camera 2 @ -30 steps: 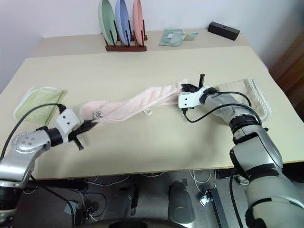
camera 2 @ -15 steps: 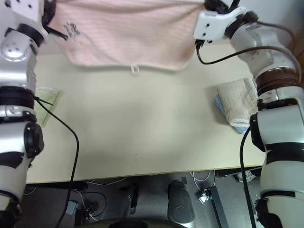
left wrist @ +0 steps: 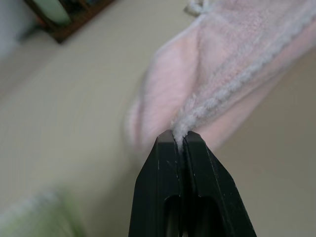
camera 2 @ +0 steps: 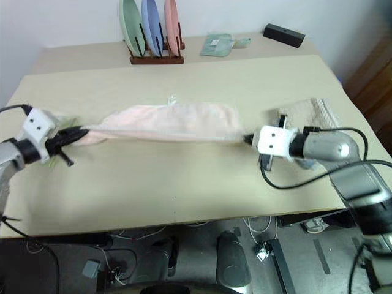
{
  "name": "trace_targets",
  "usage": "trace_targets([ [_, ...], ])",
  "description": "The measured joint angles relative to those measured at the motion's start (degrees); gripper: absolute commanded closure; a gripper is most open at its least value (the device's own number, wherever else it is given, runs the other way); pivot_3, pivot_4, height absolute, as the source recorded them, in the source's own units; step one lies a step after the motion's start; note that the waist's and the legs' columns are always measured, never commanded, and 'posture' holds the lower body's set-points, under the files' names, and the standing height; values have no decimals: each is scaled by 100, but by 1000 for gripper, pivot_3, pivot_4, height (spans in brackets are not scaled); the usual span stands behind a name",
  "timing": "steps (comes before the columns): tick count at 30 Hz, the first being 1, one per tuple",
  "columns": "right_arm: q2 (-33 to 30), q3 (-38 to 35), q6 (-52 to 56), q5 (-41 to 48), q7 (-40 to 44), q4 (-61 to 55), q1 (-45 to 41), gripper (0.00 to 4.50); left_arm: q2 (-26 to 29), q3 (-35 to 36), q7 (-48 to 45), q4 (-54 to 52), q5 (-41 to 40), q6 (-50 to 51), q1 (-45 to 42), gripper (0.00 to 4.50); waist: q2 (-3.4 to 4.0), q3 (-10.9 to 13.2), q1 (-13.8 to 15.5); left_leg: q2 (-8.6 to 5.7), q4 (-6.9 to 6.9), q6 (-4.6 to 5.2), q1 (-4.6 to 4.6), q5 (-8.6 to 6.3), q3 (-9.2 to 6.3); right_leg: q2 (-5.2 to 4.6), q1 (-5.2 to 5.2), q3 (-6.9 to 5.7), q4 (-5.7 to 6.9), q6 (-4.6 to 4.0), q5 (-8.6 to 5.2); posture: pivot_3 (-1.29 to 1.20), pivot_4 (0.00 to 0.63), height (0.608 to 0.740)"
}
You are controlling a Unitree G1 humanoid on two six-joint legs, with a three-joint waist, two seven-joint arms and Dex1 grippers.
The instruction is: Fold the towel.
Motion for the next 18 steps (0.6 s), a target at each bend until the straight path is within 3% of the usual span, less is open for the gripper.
trace_targets([
  [3,-706,-659,737,471,561,-667,810,4488,432,315,-630,-1029,-356,546,1294,4500,1,-2,55,3,2,5,23,-3,16,0,30,10,-14,-4,-1,0,150,740],
  [7,-825,-1135,1275,790,874,-990,1031,4488,487,450,-827,-1492,-613,1103,1648,4500,-5,1,172,20,8,5,75,-5,22,9,91,2,-29,-33,-13,0,150,740],
  [12,-555,-881,1061,434,755,-654,425,4488,397,335,-605,-1234,-456,1064,955,4500,-8,-1,206,18,8,9,81,-7,31,6,99,3,-37,-37,-13,0,150,740],
  [18,271,80,130,-622,495,990,-961,4488,-128,-502,-180,73,263,482,-441,4500,-11,-3,164,16,7,9,79,-7,32,7,92,3,-34,-5,6,0,150,740],
])
